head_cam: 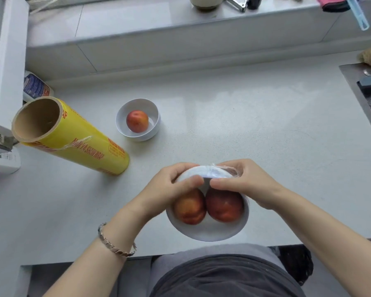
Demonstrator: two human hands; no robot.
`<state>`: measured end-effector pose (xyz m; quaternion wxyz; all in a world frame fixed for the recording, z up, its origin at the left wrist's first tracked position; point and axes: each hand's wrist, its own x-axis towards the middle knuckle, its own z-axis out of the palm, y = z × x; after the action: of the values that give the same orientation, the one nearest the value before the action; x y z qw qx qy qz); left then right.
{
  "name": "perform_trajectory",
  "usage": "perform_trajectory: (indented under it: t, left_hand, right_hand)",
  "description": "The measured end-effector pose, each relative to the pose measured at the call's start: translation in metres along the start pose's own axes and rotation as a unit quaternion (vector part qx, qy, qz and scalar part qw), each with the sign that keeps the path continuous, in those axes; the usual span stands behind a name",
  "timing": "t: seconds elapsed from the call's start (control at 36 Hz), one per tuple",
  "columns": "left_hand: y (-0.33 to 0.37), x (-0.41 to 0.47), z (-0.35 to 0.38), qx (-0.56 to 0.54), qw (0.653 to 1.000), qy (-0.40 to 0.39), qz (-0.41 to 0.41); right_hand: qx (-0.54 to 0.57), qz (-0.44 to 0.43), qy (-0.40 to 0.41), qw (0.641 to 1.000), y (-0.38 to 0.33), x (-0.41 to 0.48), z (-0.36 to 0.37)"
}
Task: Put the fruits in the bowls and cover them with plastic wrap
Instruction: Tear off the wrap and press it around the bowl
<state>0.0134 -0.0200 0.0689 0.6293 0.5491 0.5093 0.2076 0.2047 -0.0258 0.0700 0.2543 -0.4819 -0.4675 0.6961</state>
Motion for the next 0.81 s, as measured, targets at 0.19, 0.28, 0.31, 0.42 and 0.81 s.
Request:
perform_trajectory:
  t: [0.19,0.28,0.31,0.42,0.81]
  left_hand:
    - [-0.017,-0.003,0.016,-0.034,0.992,0.125,0.007]
    - [-0.022,-0.007,0.018,-0.035,0.987,0.154,-0.002]
    - [-0.023,-0.008,0.018,-0.023,0.987,0.160,-0.003]
    - [-0.023,-0.010,0.017,0.006,0.987,0.160,0.005]
    - [-0.022,-0.023,0.012,0.006,0.990,0.096,0.100]
  right_hand:
    - [-0.030,0.026,0.022,0.999,-0.001,0.004,0.003]
    - [-0.020,0.014,0.027,0.999,-0.009,0.001,0.002]
    - [-0.037,0.012,0.031,0.999,-0.011,0.001,0.002]
    - [-0.110,0.023,0.046,0.993,-0.016,0.004,0.005]
    - [-0.035,0.053,0.141,0.988,-0.008,0.029,0.014]
